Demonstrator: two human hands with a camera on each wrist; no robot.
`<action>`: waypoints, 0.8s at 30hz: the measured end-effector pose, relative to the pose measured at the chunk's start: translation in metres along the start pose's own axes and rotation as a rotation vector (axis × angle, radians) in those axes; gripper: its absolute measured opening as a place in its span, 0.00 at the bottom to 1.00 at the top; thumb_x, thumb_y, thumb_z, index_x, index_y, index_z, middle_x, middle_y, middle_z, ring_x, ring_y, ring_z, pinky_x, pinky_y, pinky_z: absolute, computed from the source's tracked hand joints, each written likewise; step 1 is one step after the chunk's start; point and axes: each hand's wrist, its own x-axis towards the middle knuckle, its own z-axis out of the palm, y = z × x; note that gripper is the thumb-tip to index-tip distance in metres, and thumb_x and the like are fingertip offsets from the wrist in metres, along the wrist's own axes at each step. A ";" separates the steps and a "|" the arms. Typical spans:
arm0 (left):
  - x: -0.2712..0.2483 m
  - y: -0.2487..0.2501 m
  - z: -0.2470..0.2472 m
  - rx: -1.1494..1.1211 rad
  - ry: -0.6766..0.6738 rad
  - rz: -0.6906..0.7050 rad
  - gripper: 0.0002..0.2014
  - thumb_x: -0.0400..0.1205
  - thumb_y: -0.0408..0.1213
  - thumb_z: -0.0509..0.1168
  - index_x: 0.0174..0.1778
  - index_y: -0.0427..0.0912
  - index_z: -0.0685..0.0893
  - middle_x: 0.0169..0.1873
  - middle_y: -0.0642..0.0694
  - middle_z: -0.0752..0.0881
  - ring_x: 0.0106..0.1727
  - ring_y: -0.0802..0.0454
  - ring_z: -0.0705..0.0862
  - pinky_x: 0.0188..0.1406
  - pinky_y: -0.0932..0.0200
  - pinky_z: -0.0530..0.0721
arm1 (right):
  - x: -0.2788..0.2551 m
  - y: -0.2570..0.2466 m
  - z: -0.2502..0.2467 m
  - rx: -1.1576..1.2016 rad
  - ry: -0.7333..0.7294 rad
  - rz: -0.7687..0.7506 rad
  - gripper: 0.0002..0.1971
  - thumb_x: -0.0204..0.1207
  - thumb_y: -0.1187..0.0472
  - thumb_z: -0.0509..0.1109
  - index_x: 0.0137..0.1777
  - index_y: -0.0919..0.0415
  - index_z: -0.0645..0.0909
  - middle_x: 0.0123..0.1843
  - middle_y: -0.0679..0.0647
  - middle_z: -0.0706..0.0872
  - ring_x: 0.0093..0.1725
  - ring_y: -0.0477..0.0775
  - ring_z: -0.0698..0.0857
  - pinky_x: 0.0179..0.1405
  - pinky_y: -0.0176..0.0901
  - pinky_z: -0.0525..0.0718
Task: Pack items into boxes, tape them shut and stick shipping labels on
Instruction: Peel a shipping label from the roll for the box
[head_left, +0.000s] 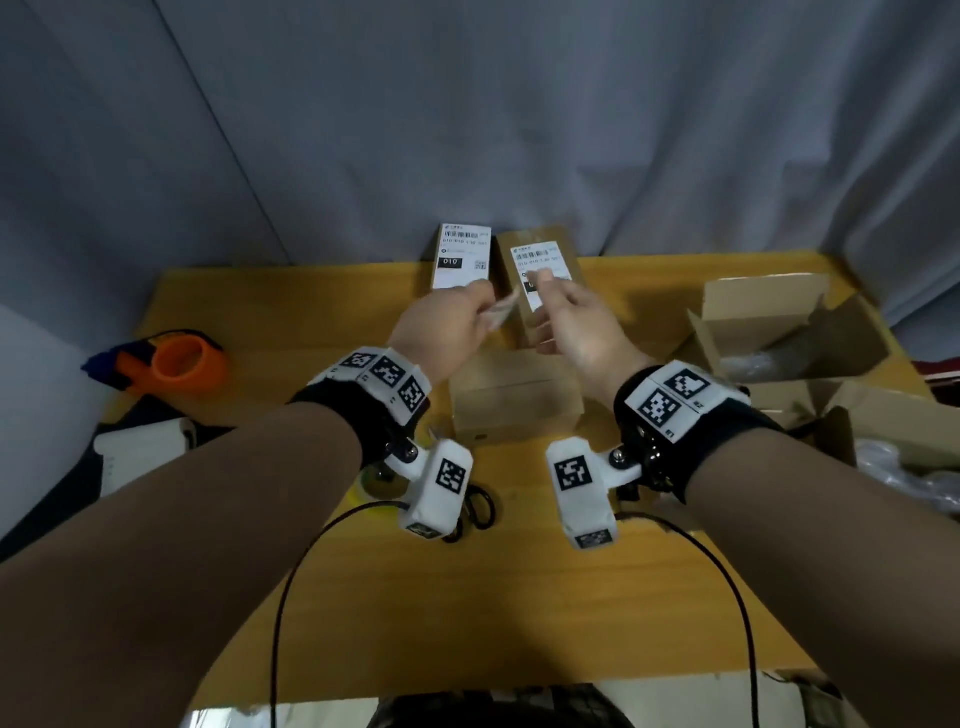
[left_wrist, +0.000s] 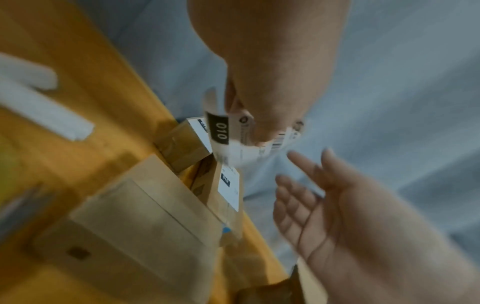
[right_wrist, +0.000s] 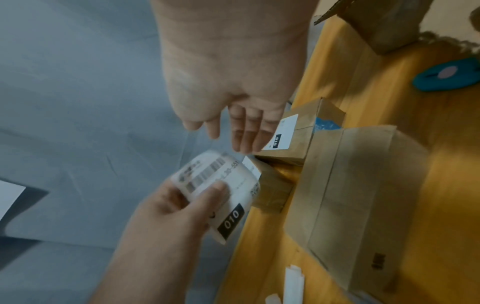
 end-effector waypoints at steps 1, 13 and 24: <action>0.000 0.002 0.000 -0.184 0.013 -0.090 0.07 0.84 0.37 0.62 0.55 0.39 0.79 0.50 0.41 0.87 0.50 0.44 0.85 0.45 0.53 0.82 | 0.002 0.006 -0.006 0.021 0.029 -0.016 0.16 0.82 0.41 0.59 0.57 0.48 0.81 0.45 0.49 0.84 0.48 0.53 0.84 0.57 0.50 0.85; 0.006 0.032 0.018 -1.515 -0.021 -0.396 0.20 0.84 0.26 0.61 0.73 0.35 0.72 0.65 0.36 0.82 0.65 0.39 0.83 0.60 0.40 0.84 | 0.009 0.034 -0.027 0.588 -0.336 0.173 0.19 0.76 0.47 0.68 0.63 0.54 0.79 0.57 0.53 0.87 0.56 0.51 0.86 0.56 0.46 0.84; 0.000 0.010 0.023 -1.319 0.089 -0.539 0.09 0.83 0.39 0.65 0.58 0.46 0.81 0.55 0.46 0.89 0.59 0.49 0.86 0.65 0.51 0.81 | 0.030 0.030 -0.035 0.389 -0.180 0.025 0.08 0.75 0.71 0.72 0.50 0.60 0.80 0.48 0.55 0.89 0.44 0.53 0.89 0.46 0.47 0.87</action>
